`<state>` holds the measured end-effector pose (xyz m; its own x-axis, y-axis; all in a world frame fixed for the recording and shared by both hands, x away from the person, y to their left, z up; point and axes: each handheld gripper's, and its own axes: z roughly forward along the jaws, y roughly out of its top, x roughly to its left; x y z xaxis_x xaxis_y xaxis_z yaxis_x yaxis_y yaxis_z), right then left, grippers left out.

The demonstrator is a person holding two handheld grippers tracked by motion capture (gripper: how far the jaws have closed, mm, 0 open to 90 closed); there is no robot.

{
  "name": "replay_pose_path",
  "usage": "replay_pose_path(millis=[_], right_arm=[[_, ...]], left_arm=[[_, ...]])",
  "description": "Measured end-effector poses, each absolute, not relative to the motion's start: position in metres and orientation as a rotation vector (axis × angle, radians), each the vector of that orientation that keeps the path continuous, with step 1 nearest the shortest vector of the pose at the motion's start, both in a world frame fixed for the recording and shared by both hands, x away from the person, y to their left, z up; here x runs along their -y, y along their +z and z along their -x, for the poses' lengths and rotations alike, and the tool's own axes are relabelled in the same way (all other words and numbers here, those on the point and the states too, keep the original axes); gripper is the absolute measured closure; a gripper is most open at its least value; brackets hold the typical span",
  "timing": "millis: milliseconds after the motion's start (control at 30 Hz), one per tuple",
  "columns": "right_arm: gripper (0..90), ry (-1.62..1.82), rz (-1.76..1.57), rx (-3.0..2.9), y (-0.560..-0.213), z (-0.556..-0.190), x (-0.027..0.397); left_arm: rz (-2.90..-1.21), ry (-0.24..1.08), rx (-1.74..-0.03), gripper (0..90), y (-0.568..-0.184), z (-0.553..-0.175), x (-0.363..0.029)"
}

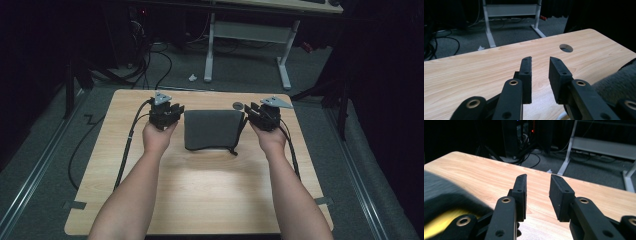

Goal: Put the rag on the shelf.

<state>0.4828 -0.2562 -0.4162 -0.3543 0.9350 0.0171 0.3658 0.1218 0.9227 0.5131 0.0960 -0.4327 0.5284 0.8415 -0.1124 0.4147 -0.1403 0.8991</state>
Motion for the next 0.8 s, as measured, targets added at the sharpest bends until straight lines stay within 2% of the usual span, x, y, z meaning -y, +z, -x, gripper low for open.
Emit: replay_pose_path(millis=[500,667,800], right_arm=[[54.2,1.207,-1.18,-1.787,-0.412,-0.422,0.267],[43.9,1.181,-1.155,-1.832,-0.416,-0.4,0.264],[40.3,1.149,-1.118,-1.853,-0.426,-0.377,0.26]], left_arm=[[-1.744,0.549,-1.034,62.9,-0.451,-0.455,-0.131],[-1.803,0.547,-1.01,57.6,-0.462,-0.429,-0.141],[-1.83,0.521,-0.987,53.9,-0.475,-0.397,-0.149]])
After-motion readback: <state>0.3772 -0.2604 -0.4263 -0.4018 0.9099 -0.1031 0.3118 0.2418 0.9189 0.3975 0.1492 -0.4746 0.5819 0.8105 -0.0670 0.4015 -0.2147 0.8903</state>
